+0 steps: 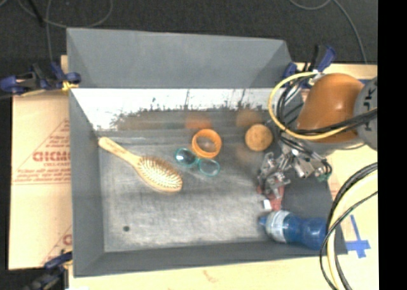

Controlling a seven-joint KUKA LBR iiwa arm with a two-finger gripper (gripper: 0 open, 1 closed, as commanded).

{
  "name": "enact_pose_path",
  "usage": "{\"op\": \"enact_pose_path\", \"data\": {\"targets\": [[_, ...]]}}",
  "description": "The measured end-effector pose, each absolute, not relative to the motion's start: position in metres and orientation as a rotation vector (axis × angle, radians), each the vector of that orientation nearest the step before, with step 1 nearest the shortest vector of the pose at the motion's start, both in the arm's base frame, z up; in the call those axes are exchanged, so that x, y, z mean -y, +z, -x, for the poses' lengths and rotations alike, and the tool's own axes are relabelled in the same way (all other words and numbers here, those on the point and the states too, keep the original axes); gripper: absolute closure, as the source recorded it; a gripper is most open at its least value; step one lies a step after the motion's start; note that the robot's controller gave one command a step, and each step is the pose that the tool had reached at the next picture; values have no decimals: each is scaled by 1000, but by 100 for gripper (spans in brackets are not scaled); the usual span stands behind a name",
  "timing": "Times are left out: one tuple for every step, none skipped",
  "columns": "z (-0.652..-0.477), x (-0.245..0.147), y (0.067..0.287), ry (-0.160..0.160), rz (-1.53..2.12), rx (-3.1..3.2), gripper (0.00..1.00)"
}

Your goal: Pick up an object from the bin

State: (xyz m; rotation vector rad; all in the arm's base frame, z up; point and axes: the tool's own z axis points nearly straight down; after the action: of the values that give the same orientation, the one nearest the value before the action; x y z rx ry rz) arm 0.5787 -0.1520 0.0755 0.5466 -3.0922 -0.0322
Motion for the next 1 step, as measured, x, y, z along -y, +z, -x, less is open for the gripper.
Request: {"op": "enact_pose_path", "data": {"targets": [[-586, 150, 102, -16, -486, 3105, 100]]}}
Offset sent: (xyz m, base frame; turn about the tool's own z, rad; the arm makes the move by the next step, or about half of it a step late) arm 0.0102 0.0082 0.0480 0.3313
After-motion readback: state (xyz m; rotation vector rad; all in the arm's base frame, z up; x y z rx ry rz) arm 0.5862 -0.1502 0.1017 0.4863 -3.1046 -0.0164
